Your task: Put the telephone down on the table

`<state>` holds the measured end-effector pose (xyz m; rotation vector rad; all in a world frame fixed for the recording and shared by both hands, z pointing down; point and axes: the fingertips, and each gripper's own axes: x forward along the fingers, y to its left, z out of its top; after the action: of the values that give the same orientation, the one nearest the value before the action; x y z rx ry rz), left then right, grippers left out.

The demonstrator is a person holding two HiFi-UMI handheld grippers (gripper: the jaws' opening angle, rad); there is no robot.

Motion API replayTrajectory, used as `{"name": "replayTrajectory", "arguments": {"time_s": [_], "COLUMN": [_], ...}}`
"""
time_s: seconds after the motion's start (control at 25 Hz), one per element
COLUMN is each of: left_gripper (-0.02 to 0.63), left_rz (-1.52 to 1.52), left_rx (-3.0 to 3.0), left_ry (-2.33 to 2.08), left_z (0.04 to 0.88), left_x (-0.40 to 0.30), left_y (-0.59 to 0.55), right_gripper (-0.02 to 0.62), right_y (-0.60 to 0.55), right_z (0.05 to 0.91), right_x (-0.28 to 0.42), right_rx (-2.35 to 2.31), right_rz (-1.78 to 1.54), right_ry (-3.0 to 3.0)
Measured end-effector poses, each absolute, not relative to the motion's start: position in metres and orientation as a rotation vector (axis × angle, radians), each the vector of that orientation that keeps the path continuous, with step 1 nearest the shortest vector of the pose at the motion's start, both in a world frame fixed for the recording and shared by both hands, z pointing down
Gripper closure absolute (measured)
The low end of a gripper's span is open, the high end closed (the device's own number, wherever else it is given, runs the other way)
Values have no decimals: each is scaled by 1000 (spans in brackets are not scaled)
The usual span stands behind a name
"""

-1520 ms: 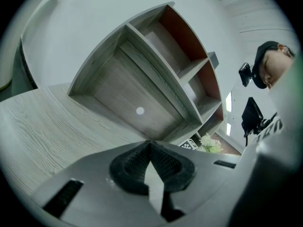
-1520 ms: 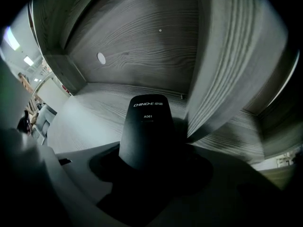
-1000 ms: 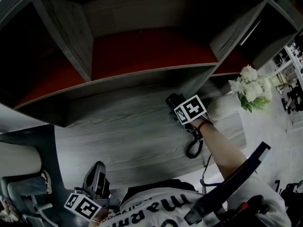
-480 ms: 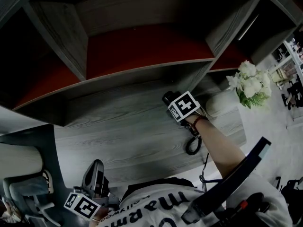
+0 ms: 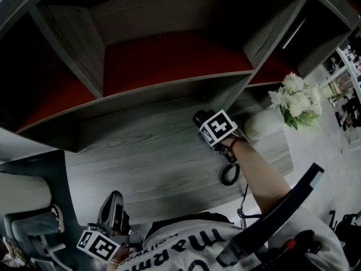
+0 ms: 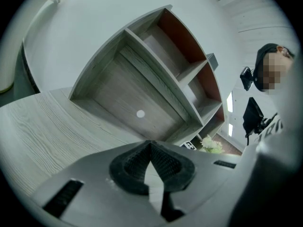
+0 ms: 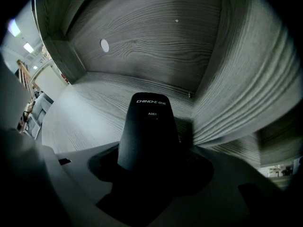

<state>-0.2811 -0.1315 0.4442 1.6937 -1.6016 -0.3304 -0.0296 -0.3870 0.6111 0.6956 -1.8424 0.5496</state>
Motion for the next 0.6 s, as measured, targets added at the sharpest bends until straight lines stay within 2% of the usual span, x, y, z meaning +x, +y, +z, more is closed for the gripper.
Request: {"name": "replayTrajectory", "arguments": {"time_s": [0.6], "left_gripper": [597], "left_rz": [-340], "left_rx": [1681], "left_ry": [-1589], "left_z": [451], "left_x": [-274], "left_y": [-123], "right_gripper": [311], "right_y": [-387], "right_z": [611], "right_x": [-30], "right_rx": [707], "right_rz": [537], "right_ry": [-1840]}}
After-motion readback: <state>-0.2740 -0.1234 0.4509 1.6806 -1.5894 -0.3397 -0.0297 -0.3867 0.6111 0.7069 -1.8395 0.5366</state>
